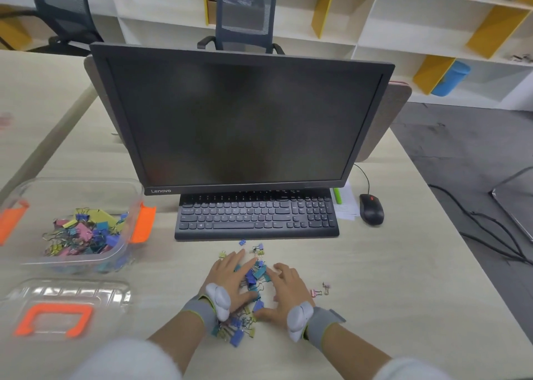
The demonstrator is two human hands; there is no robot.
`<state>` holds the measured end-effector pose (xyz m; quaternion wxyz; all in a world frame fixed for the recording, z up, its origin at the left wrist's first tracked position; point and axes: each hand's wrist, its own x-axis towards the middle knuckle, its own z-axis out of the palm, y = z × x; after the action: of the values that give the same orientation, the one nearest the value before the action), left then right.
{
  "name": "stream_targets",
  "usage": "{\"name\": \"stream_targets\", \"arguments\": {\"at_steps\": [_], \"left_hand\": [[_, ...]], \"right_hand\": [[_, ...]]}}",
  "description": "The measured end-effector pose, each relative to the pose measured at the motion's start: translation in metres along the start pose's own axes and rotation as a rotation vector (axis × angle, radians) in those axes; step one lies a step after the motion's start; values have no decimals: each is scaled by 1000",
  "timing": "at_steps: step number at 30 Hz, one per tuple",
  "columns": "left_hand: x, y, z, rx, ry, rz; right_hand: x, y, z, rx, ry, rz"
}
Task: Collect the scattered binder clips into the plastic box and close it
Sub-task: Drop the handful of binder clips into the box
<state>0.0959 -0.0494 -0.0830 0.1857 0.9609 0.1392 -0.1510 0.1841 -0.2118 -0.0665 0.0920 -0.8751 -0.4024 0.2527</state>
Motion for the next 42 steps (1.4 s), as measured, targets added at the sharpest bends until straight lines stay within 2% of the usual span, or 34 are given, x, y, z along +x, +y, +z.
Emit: {"name": "stream_targets", "arguments": {"at_steps": [5, 12, 18, 21, 28, 42], "left_hand": [[2, -6, -1, 62, -15, 28], [10, -4, -7, 3, 34, 66], [6, -7, -7, -23, 101, 74], [4, -8, -6, -7, 119, 82], [14, -8, -5, 41, 46, 85], [32, 1, -13, 14, -84, -64]], "right_hand": [[10, -1, 4, -24, -3, 2], [18, -3, 9, -61, 34, 33], [14, -4, 12, 12, 135, 17], [14, -9, 11, 35, 130, 3], [28, -19, 15, -140, 84, -15], [43, -17, 1, -126, -56, 95]]}}
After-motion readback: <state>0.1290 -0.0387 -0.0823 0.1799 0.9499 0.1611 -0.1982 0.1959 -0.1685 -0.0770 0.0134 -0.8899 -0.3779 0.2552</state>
